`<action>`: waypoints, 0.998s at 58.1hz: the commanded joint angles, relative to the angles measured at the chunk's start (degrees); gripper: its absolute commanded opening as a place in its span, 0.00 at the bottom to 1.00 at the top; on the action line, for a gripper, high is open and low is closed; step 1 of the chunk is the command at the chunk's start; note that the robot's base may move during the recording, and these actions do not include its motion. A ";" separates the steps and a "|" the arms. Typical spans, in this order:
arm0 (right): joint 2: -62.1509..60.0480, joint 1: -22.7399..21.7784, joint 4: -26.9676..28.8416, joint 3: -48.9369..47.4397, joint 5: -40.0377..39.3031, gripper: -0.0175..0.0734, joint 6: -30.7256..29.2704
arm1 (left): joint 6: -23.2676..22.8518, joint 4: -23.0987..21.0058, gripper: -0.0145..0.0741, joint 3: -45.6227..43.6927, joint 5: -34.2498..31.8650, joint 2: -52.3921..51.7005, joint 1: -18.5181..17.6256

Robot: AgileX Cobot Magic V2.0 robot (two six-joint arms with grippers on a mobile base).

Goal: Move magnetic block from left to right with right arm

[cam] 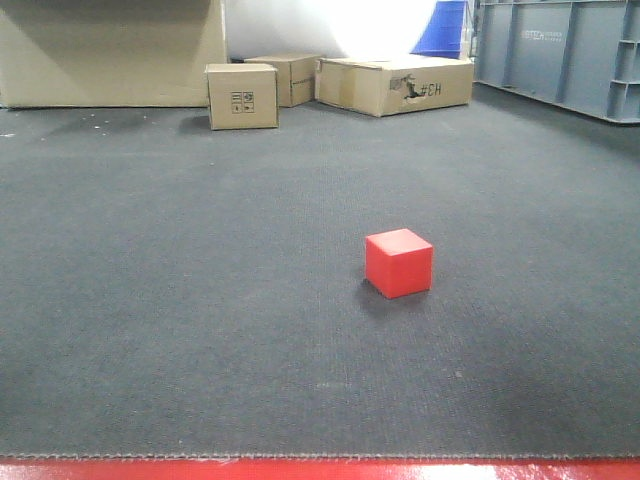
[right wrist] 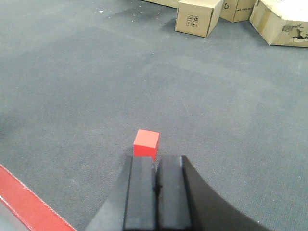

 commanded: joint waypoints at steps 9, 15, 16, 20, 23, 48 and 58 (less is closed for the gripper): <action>0.37 -3.51 -0.21 -1.81 -5.77 0.26 -0.07 | -0.34 -0.27 0.02 0.47 -4.86 -0.55 -0.07; -0.26 -9.39 -0.21 -1.56 -5.93 0.26 -0.12 | -0.34 -0.27 0.02 0.47 -4.86 -0.55 -0.07; -0.47 -10.26 -0.21 -1.44 -6.04 0.26 -0.12 | -0.34 -0.27 0.02 0.47 -4.86 -0.55 -0.07; -1.70 -14.65 -0.21 -0.35 -7.95 0.26 -0.53 | -0.34 -0.27 0.02 0.47 -4.86 -0.55 -0.07; -3.00 -17.64 -0.21 1.46 -10.37 0.26 -1.04 | -0.34 -0.27 0.02 0.47 -4.86 -0.55 -0.07; -15.01 -33.65 0.06 24.71 -30.39 0.26 -1.04 | -0.34 -0.27 0.02 0.47 -4.86 -0.55 -0.07; -20.70 -33.77 4.32 28.53 -30.57 0.26 -1.04 | -0.34 -0.27 0.02 0.47 -4.86 -0.55 -0.07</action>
